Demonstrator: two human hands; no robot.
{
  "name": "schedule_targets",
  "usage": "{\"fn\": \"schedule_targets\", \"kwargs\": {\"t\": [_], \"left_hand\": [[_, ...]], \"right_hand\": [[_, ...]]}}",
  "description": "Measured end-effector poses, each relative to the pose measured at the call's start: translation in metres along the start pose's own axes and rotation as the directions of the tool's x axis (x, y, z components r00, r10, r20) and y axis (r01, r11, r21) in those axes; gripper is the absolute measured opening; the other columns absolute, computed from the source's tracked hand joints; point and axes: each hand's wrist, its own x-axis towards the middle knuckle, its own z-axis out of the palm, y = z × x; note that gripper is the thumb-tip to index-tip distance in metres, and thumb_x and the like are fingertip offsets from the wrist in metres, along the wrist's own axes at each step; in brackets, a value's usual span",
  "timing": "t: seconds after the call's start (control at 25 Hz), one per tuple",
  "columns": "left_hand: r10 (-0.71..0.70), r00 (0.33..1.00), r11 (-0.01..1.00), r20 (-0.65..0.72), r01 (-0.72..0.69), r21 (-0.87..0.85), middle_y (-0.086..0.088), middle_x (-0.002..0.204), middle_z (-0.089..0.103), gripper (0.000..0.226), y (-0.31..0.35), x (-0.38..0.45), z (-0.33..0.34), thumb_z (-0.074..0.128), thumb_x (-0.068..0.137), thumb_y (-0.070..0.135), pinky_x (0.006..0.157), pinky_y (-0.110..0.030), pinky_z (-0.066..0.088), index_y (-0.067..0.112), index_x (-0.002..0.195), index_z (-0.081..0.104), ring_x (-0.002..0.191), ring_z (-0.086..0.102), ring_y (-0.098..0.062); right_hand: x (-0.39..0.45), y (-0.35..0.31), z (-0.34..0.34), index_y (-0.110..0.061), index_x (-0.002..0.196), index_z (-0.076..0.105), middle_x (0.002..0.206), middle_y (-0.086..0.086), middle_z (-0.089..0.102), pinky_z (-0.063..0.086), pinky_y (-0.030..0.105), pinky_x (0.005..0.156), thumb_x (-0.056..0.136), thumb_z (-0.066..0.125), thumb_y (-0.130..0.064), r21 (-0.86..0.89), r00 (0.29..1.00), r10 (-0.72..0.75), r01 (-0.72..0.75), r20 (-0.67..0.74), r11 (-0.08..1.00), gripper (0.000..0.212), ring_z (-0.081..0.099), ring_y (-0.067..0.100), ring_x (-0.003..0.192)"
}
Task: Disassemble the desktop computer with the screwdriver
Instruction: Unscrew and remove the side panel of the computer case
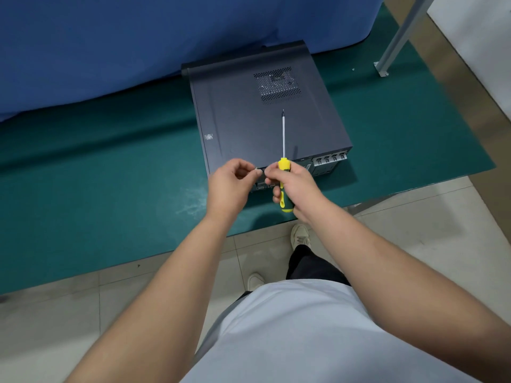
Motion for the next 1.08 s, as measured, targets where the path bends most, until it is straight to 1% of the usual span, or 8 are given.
{"fn": "schedule_targets", "kwargs": {"t": [0.16,0.36,0.52,0.64,0.76,0.88,1.0,1.08], "left_hand": [[0.162,0.984,0.975,0.077,-0.172,0.141,0.016,0.075,0.069,0.012,0.007,0.017,0.013,0.08,0.089,0.026,0.062,-0.008,0.045,0.027,0.084,0.069,0.071,0.063,0.002],[0.286,0.945,0.914,0.156,-0.318,0.251,0.005,0.081,0.071,0.012,0.025,0.057,0.042,0.08,0.088,0.026,0.068,-0.031,0.053,0.018,0.087,0.07,0.075,0.064,-0.012],[0.293,0.94,0.911,0.176,-0.33,0.245,0.008,0.081,0.068,0.018,0.052,0.093,0.073,0.083,0.085,0.032,0.068,-0.03,0.052,0.02,0.087,0.07,0.074,0.062,-0.011],[0.324,0.92,0.894,0.219,-0.373,0.248,0.003,0.089,0.07,0.022,0.074,0.126,0.102,0.081,0.087,0.032,0.073,-0.036,0.054,0.015,0.097,0.071,0.08,0.064,-0.016],[0.375,0.883,0.848,0.282,-0.449,0.28,-0.002,0.102,0.068,0.022,0.097,0.172,0.133,0.071,0.096,0.033,0.084,-0.039,0.053,0.014,0.107,0.069,0.094,0.063,-0.021],[0.411,0.828,0.737,0.381,-0.548,0.397,-0.005,0.123,0.064,0.028,0.119,0.229,0.164,0.061,0.101,0.034,0.102,-0.041,0.046,0.014,0.12,0.067,0.118,0.058,-0.027],[0.351,0.827,0.637,0.439,-0.554,0.535,-0.003,0.154,0.048,0.04,0.137,0.292,0.196,0.058,0.101,0.04,0.12,-0.046,0.031,0.022,0.136,0.062,0.146,0.036,-0.029],[0.251,0.867,0.611,0.431,-0.487,0.624,0.002,0.166,0.031,0.043,0.139,0.327,0.212,0.054,0.101,0.046,0.125,-0.048,0.02,0.03,0.14,0.057,0.156,0.017,-0.027]], "right_hand": [[0.021,-0.023,-0.016,-0.014,0.094,0.071,0.081,0.006,0.07,0.044,0.027,0.047,0.089,0.078,-0.023,-0.069,0.999,0.033,-0.03,0.03,0.997,0.013,0.048,0.014,0.049],[0.057,-0.055,-0.048,-0.011,0.095,0.068,0.081,0.008,0.072,0.046,0.026,0.047,0.088,0.08,-0.017,-0.128,0.991,0.117,-0.108,0.063,0.986,0.015,0.05,0.01,0.049],[0.092,-0.094,-0.08,-0.008,0.097,0.064,0.073,0.005,0.068,0.047,0.023,0.047,0.089,0.077,-0.011,-0.137,0.979,0.186,-0.173,0.085,0.975,0.016,0.052,0.008,0.051],[0.122,-0.122,-0.105,-0.007,0.097,0.065,0.067,0.003,0.065,0.044,0.022,0.045,0.09,0.075,-0.009,-0.104,0.981,0.177,-0.168,0.084,0.98,0.013,0.051,0.009,0.05],[0.164,-0.153,-0.145,-0.011,0.088,0.065,0.067,0.003,0.063,0.044,0.022,0.045,0.092,0.072,-0.007,-0.135,0.997,0.071,-0.072,-0.013,0.988,0.009,0.05,0.01,0.049],[0.219,-0.181,-0.199,-0.015,0.085,0.067,0.072,0.002,0.066,0.047,0.022,0.047,0.092,0.07,-0.008,-0.321,0.984,-0.045,-0.013,-0.173,0.947,0.01,0.053,0.008,0.049],[0.281,-0.196,-0.252,-0.019,0.082,0.069,0.082,0.004,0.073,0.051,0.026,0.053,0.089,0.067,-0.013,-0.494,0.949,-0.08,-0.086,-0.305,0.865,0.009,0.06,0.009,0.055],[0.321,-0.201,-0.278,-0.022,0.081,0.068,0.088,0.007,0.076,0.053,0.03,0.057,0.088,0.066,-0.017,-0.557,0.928,-0.093,-0.135,-0.362,0.82,0.009,0.065,0.012,0.058]]}}
